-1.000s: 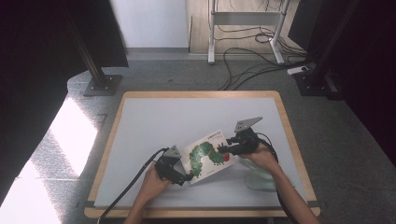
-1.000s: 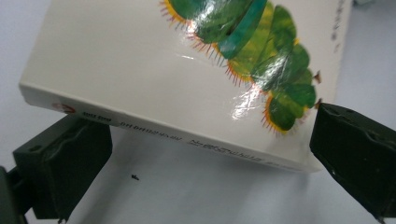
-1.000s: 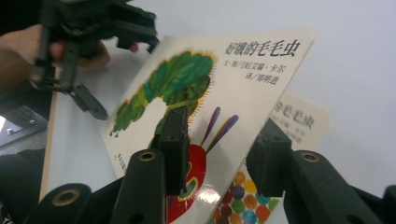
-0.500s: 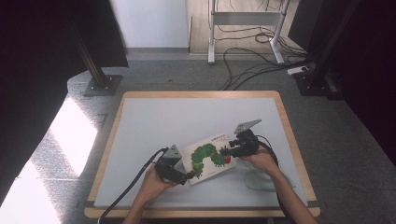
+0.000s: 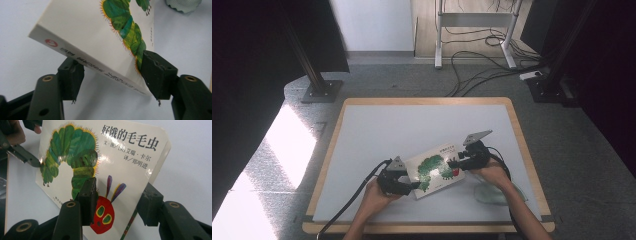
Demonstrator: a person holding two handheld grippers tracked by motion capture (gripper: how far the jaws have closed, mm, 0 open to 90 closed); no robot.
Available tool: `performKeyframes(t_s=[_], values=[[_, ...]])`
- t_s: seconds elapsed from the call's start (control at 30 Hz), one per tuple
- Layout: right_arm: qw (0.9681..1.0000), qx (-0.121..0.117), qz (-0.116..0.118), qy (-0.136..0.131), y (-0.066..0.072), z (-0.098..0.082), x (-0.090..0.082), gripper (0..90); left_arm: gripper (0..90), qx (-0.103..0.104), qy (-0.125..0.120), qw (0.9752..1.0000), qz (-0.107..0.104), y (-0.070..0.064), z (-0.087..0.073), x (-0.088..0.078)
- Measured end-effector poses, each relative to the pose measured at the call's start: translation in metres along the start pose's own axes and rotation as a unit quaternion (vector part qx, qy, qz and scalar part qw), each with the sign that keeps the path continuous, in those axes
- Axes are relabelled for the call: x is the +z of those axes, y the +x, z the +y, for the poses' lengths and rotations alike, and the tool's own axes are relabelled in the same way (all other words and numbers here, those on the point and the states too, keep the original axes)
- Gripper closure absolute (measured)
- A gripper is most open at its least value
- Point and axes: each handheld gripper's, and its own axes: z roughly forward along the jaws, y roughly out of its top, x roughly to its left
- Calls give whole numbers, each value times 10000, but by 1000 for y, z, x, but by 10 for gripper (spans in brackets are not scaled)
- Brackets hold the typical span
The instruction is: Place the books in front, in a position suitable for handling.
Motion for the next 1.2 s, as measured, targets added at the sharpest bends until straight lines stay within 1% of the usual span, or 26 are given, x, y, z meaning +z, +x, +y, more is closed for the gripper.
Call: performKeyframes(t_s=[0.03,0.07,0.17,0.3,0.37,0.4,0.47,0.5,0.53,0.6,0.67,0.7,0.73,0.77,0.8,0.83,0.87,0.9,0.93,0.97,1.0,1.03,1.07,1.1,1.17,1.2], values=[[10000,-43,-51,9,1,0,-1,531,402,5,-8,10000,-8,0,0,-1],[10000,-43,-51,9,1,0,-1,531,402,12,-11,10000,-6,0,0,-1],[9993,-201,-299,56,5,3,-5,518,424,108,-35,9999,54,-3,1,-3],[9992,-236,-310,119,6,5,-6,463,430,133,-13,9999,67,-4,1,-4],[9984,-276,-492,97,6,5,-7,412,435,134,-35,9999,77,-4,1,-4],[9984,-276,-492,97,6,5,-7,412,443,134,-35,9999,77,-4,1,-4],[9973,-200,-691,148,5,4,-7,388,455,195,-95,9997,57,-6,1,-6],[9977,-116,-630,203,0,0,-4,382,480,274,-115,9995,43,-7,1,-8],[9977,-116,-630,203,0,0,-4,382,489,274,-115,9995,43,-7,1,-8],[9987,13,-469,205,-4,-3,-2,390,497,314,-135,9994,25,-8,2,-10],[9997,120,-189,99,-8,-6,0,438,509,308,-152,9994,-11,-8,2,-10],[9998,187,11,-4,-9,-8,1,476,526,292,-169,9994,-70,-7,2,-11],[9998,187,11,-4,-9,-8,1,476,539,292,-169,9994,-70,-7,2,-11],[9997,162,97,-127,-7,-7,1,472,558,261,-238,9993,-142,-6,3,-13],[9997,162,97,-127,-7,-7,1,472,573,261,-238,9993,-142,-6,3,-13],[9997,85,98,-203,-5,-4,-1,466,589,225,-295,9991,-217,-6,3,-15],[9997,85,98,-203,-5,-4,-1,466,612,225,-295,9991,-217,-6,3,-15],[9997,-28,51,-240,-3,-2,-4,467,639,220,-344,9988,-261,-6,4,-16],[9997,-28,51,-240,-3,-2,-4,467,639,216,-380,9987,-274,-6,4,-17],[9995,-109,7,-312,-1,0,-6,470,689,203,-485,9984,-229,-7,5,-20],[9995,-109,7,-312,-1,0,-6,470,714,203,-485,9984,-229,-7,5,-20],[9990,-282,-87,-345,2,2,-7,471,731,222,-493,9984,-132,-6,7,-22],[9990,-282,-87,-345,2,2,-7,471,736,222,-493,9984,-132,-6,7,-22],[9984,-385,-196,-357,5,4,-6,472,738,244,-453,9986,-107,-4,7,-23],[9977,-464,-287,-396,7,6,-5,472,738,317,-432,9986,28,-3,8,-25],[9973,-512,-328,-410,8,7,-5,472,738,317,-432,9986,28,-3,8,-25]])
